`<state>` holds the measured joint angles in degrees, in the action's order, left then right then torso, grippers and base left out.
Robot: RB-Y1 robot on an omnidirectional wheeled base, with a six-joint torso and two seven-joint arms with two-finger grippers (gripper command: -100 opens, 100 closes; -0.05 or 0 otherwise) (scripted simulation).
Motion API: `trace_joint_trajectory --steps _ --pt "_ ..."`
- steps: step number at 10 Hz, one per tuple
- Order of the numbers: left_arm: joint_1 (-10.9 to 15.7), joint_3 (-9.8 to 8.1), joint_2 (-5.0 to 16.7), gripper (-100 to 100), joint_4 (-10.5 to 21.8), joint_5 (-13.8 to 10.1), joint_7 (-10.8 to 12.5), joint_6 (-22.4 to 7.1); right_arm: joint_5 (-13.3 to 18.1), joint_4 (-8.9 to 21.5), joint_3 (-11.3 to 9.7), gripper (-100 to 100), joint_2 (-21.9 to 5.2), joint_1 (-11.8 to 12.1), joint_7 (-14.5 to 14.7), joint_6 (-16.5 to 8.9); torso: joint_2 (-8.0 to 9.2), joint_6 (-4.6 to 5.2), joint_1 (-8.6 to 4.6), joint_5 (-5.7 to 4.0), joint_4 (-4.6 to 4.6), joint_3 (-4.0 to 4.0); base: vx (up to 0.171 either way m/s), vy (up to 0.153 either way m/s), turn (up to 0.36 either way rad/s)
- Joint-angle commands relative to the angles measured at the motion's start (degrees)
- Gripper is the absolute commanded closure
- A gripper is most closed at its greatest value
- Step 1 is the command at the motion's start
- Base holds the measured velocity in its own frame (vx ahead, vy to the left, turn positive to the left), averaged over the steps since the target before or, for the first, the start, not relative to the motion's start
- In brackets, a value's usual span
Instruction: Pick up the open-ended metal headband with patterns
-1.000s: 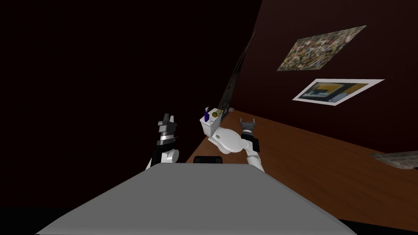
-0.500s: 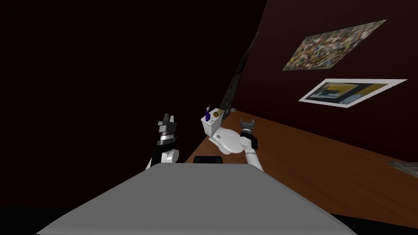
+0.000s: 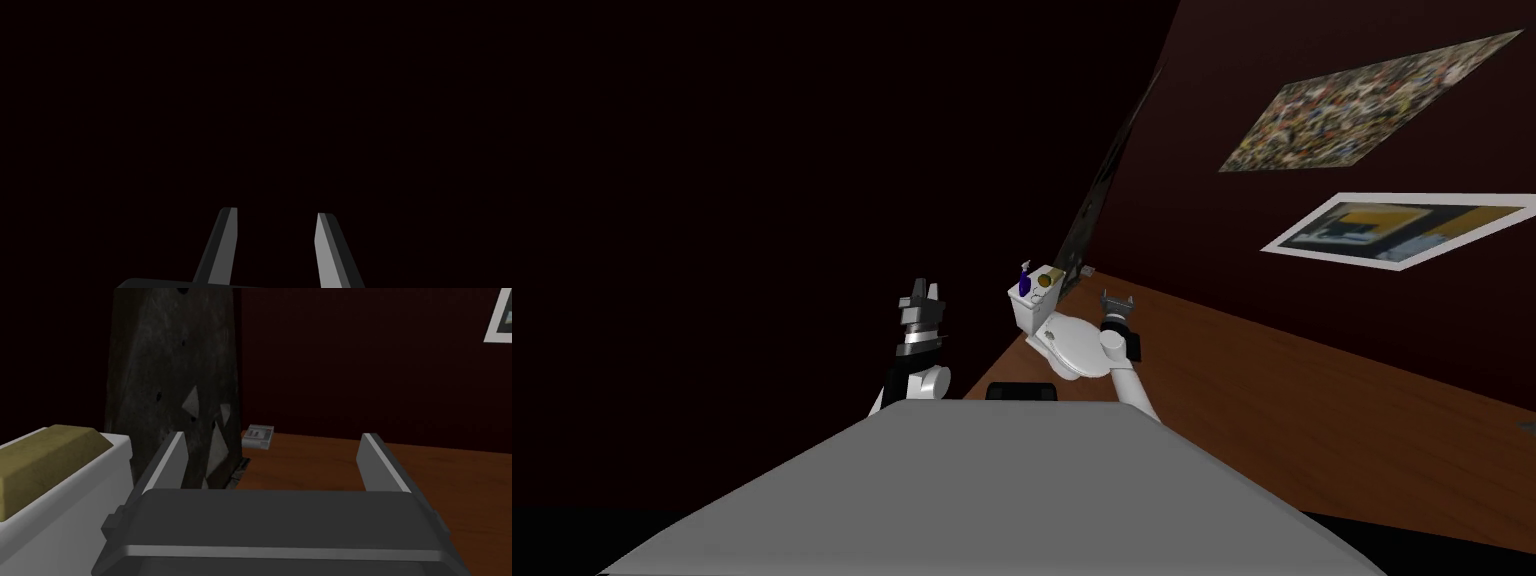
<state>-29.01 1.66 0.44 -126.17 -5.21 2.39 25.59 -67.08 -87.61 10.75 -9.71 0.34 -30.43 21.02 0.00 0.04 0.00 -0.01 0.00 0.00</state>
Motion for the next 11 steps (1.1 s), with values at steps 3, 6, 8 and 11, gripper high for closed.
trace_joint_trajectory --steps 3,6,8,11 --pt "0.0 0.00 0.0 0 0.0 0.0 0.0 0.0 -5.4 3.6 0.9 -100 0.1 -2.6 -1.8 0.2 0.01 0.00 0.03 0.01 0.00 0.01 -0.019 0.004 0.058" --pt "0.0 0.00 0.0 0 0.0 0.0 0.0 0.0 -11.1 8.5 3.0 -100 0.3 -7.1 -4.7 0.2 0.00 0.00 0.05 0.01 0.00 0.00 -0.022 0.014 0.099" --pt "0.0 0.00 0.0 0 0.0 0.0 0.0 0.0 -13.3 9.5 3.0 -100 0.3 -7.2 -4.7 0.2 0.02 0.01 0.09 0.02 0.00 0.01 -0.017 0.016 0.023" --pt "0.0 0.00 0.0 0 0.0 0.0 0.0 0.0 -19.0 14.8 5.3 -100 0.4 -11.7 -7.3 0.3 0.00 0.01 0.10 0.03 0.00 0.00 -0.018 0.029 0.089"
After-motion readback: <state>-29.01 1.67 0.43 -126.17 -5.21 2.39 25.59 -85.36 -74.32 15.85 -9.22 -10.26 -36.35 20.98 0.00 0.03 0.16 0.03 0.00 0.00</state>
